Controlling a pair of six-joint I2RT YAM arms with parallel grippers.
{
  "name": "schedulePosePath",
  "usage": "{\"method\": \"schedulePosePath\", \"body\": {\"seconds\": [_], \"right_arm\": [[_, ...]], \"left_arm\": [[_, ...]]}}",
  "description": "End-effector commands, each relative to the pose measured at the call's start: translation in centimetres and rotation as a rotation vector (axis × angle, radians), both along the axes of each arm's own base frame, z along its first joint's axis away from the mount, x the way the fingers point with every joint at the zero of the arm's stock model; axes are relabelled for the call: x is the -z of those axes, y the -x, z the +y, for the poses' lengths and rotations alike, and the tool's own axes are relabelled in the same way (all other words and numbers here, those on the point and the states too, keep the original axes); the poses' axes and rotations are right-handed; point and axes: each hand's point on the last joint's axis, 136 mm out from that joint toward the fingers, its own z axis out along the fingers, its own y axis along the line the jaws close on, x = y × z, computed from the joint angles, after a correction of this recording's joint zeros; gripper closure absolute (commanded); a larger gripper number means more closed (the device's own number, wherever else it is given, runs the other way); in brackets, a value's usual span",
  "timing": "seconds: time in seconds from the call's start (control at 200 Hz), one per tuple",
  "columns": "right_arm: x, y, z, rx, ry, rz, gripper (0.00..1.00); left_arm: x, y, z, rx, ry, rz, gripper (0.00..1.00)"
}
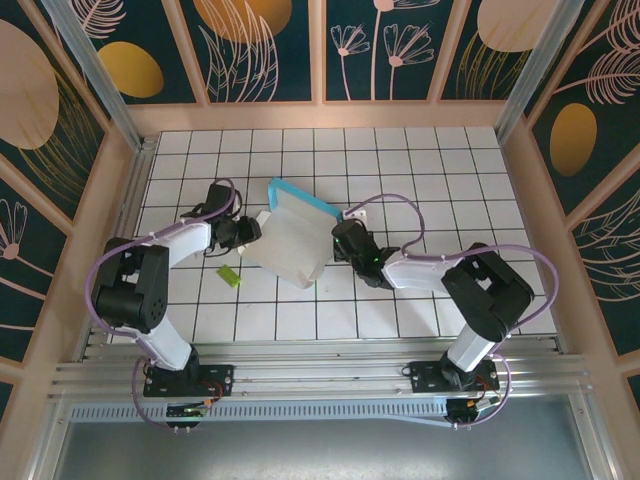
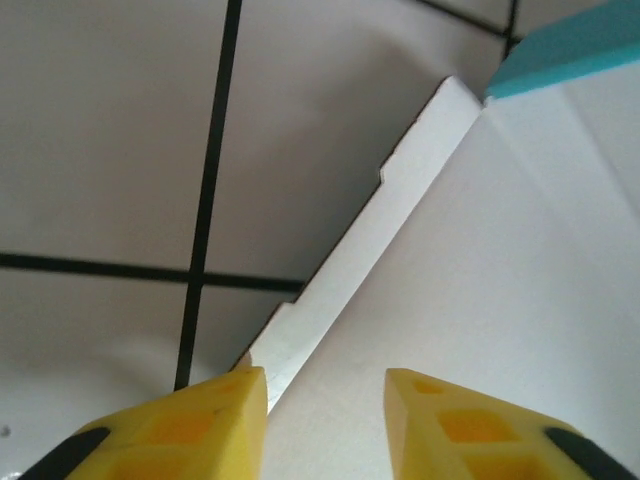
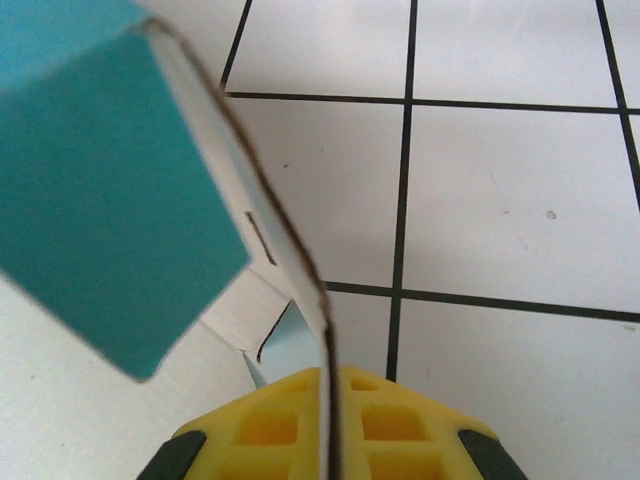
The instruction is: Fold the paper box
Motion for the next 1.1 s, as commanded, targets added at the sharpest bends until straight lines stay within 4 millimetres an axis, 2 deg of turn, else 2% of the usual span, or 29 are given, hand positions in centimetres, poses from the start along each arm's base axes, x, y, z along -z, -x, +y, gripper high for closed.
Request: {"method": "schedulePosePath", "body": {"seconds": [0.0, 0.025, 0.11, 0.215, 0.325, 0.355, 0.435, 0.561, 0.626, 0.691, 0.766, 0.836, 0.956, 1.096], "right_arm": [[0.1, 0.6, -0.7, -0.115, 0.048, 0.023, 0.99], [0.0, 0.5, -0.8, -0.124, 0.045, 0.026, 0.99], [-0.1, 0.1, -1.3, -0.157, 0.053, 0.038, 0.99], [-0.3, -0.6, -1.9, -0.173, 0.073, 0.04, 1.0], [-0.6, -1.4, -2.4, -0.167, 0.078, 0.038, 1.0], [-0.7, -1.7, -2.4, -0.164, 0.076, 0.038, 1.0], [-0.9, -2.2, -1.9, -0.167, 0.066, 0.04, 1.0], [-1.0, -3.1, -1.3, -0.153, 0.054, 0.049, 0.99], [-0.8, -3.4, -1.5, -0.134, 0.059, 0.05, 0.99], [-0.6, -3.7, -1.9, -0.11, 0.081, 0.05, 0.99], [-0.3, -4.0, -3.0, -0.062, 0.114, 0.053, 0.99], [0.0, -4.4, -4.1, -0.015, 0.127, 0.07, 0.99], [0.7, -4.8, -4.6, 0.051, 0.095, 0.108, 0.99], [2.6, -4.4, -3.8, 0.087, 0.023, 0.141, 0.99]], "left_arm": [[1.6, -0.1, 0.4, -0.039, -0.007, 0.01, 0.61], [2.4, 0.2, 0.4, -0.043, -0.004, 0.028, 0.61], [3.1, 0.9, -0.3, -0.029, 0.043, 0.036, 0.62], [3.4, 1.9, -1.6, 0.005, 0.098, 0.043, 0.62], [4.0, 3.1, -2.0, 0.005, 0.108, 0.052, 0.62], [2.9, 3.2, -2.6, 0.007, 0.144, 0.029, 0.62], [2.4, 4.2, -4.7, 0.041, 0.214, 0.031, 0.64], [1.5, 6.3, -9.8, 0.126, 0.339, 0.046, 0.65], [1.2, 6.9, -11.3, 0.143, 0.359, 0.05, 0.65], [0.8, 6.8, -11.1, 0.129, 0.34, 0.034, 0.64], [0.0, 5.8, -9.8, 0.104, 0.25, -0.017, 0.59], [-1.1, 5.1, -9.0, 0.099, 0.193, -0.06, 0.59], [-2.7, 4.7, -9.8, 0.108, 0.248, -0.093, 0.59], [-1.8, 5.2, -10.7, 0.099, 0.323, -0.062, 0.59]]}}
